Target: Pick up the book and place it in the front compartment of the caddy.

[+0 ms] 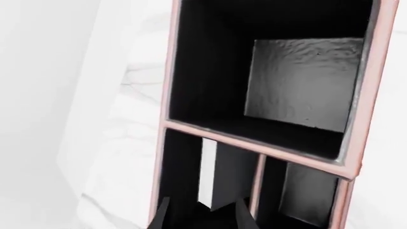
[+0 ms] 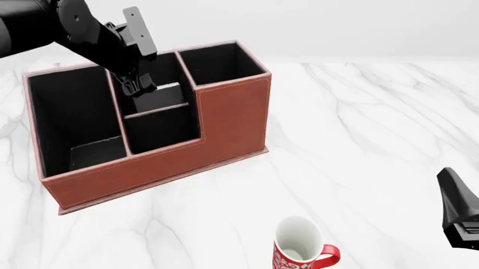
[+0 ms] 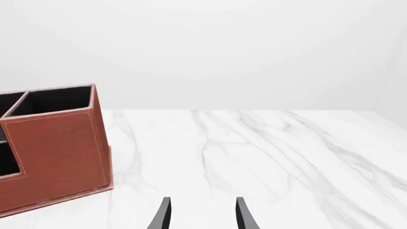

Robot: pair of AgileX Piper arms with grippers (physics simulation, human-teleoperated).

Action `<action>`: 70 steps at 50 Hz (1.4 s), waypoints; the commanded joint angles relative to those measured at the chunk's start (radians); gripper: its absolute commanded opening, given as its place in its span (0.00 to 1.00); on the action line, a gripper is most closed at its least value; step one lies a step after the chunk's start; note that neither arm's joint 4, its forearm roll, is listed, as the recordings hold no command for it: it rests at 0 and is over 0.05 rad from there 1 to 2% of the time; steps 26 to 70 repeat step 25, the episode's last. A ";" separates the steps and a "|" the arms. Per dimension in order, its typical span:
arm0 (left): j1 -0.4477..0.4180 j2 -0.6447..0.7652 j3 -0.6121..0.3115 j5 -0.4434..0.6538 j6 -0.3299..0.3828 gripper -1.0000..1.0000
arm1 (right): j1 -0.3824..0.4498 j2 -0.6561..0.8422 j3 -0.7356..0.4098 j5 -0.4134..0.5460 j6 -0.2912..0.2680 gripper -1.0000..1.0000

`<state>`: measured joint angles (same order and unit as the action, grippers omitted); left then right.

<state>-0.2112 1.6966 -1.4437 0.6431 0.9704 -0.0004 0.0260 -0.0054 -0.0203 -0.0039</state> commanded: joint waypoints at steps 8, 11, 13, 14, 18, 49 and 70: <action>0.004 -0.009 -0.009 0.006 0.002 1.00 | 0.000 -0.005 0.001 0.005 0.001 1.00; -0.002 -0.019 -0.001 0.005 0.000 1.00 | 0.000 -0.005 0.001 0.005 0.001 1.00; -0.007 -0.029 0.003 0.007 -0.003 1.00 | 0.000 -0.005 0.001 0.005 0.001 1.00; -0.009 -0.034 0.007 0.008 -0.003 1.00 | 0.000 -0.005 0.001 0.005 0.001 1.00; -0.022 -0.066 0.031 0.010 0.001 1.00 | 0.000 -0.006 0.001 0.005 0.001 1.00; -0.049 -0.132 0.082 0.014 -0.003 1.00 | 0.000 -0.005 0.001 0.005 0.001 1.00; -0.049 -0.132 0.082 0.014 -0.003 1.00 | 0.000 -0.005 0.001 0.005 0.001 1.00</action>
